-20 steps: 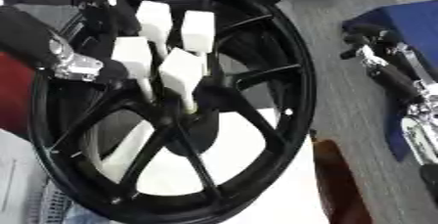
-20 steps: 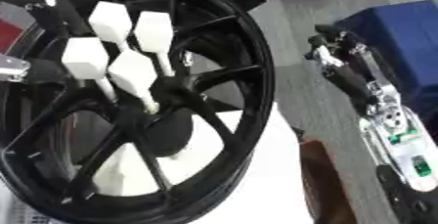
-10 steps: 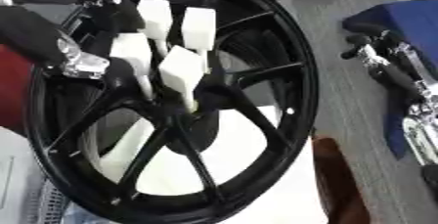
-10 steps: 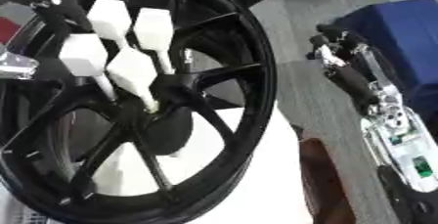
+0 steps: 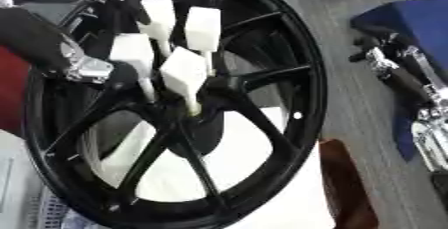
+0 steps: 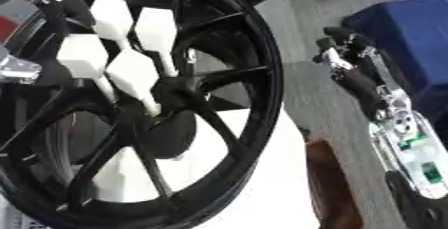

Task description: Pull the pin out of the wheel hub.

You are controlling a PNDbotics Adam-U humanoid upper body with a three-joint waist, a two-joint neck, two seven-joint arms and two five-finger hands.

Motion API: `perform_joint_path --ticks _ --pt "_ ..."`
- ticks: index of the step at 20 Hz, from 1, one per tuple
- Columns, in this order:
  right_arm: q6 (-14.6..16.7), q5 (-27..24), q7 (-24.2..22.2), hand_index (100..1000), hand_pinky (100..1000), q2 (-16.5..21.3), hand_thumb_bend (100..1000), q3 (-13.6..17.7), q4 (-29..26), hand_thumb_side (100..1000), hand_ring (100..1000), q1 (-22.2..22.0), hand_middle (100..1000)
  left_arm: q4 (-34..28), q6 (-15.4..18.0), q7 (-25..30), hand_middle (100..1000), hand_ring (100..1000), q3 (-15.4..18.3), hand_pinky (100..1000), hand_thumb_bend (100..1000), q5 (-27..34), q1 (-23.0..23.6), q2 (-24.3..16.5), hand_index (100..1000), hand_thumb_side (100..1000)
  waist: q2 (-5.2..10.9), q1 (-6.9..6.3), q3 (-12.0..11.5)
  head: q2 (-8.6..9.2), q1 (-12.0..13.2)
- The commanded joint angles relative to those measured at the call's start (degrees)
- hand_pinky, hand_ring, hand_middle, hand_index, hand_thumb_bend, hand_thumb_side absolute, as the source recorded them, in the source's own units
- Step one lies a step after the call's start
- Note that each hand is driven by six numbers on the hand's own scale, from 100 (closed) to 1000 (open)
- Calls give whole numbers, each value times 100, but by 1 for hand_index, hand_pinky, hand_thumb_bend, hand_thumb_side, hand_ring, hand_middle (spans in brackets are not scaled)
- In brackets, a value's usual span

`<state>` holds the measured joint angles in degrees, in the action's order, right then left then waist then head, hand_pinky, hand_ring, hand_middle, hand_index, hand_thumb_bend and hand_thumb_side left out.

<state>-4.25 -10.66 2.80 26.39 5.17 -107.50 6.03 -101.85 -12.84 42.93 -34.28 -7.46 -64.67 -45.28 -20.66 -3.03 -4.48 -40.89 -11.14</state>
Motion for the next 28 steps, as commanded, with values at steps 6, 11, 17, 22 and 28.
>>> perform_joint_path --ticks 6,11,17,22,28 --pt "13 58 -29 830 934 42 100 2 -54 472 656 58 713 -75 41 76 806 799 128 808 461 -131 -56 -109 856 539 28 8 22 108 20" --pt "17 67 -30 830 934 36 100 1 -49 474 656 65 713 -50 22 126 802 796 118 806 460 -137 -50 -101 855 539 4 -1 32 115 20" --pt "18 76 -37 830 934 28 100 -5 -46 477 657 67 713 84 18 159 790 781 96 798 438 -228 -47 -59 853 492 -9 -2 39 125 26" --pt "19 78 -55 831 935 20 100 -7 -35 480 657 71 714 252 62 97 789 772 125 794 433 -286 -36 -17 855 481 -10 1 34 133 33" --pt "25 82 -77 831 935 14 100 -10 -27 483 657 73 714 485 83 35 766 756 113 784 423 -371 -40 57 855 457 -17 5 41 162 42"
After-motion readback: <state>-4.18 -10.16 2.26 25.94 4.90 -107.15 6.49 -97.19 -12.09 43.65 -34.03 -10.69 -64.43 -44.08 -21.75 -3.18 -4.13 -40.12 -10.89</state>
